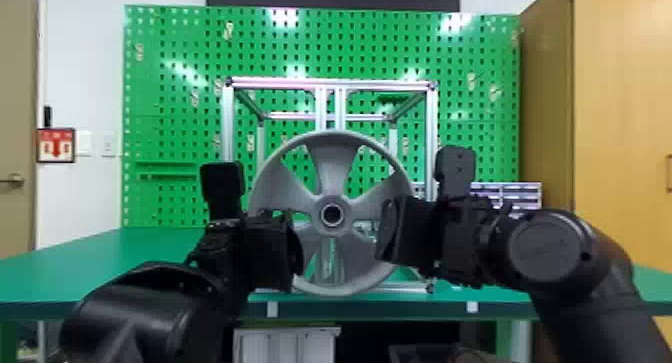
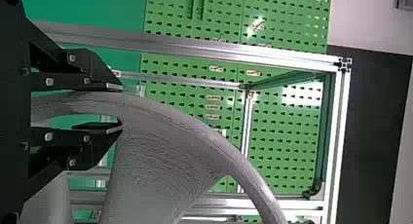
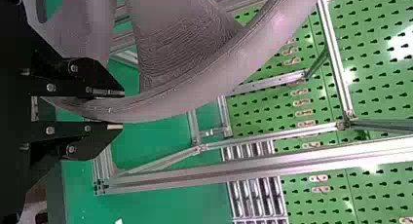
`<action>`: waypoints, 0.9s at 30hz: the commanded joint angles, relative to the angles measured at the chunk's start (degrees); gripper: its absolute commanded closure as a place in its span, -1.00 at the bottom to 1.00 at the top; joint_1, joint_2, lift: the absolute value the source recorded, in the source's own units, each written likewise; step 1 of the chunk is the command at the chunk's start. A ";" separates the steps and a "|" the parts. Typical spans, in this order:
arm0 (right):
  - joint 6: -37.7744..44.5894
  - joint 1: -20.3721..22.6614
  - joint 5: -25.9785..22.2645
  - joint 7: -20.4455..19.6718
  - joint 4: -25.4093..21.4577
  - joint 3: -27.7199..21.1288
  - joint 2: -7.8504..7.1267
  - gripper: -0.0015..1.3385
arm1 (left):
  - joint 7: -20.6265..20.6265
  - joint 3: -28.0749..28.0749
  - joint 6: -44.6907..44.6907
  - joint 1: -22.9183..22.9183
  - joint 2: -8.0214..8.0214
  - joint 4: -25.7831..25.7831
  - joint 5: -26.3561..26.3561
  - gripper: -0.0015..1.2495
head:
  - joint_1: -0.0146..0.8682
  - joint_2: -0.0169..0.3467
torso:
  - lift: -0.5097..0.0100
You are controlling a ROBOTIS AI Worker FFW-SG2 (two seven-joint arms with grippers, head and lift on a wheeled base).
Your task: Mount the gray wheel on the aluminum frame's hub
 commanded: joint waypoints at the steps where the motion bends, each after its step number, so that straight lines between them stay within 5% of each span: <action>1: -0.66 -0.72 0.57 -0.02 0.98 0.17 0.03 0.67 | -0.62 0.10 -0.37 -1.30 -0.24 1.69 -0.58 0.46 | -0.98 -0.87 | -0.96; 27: -1.81 -1.69 0.84 0.06 3.18 0.17 0.03 0.66 | -0.79 0.37 -0.81 -1.83 -0.59 2.83 -1.81 0.45 | -0.98 -0.87 | -0.96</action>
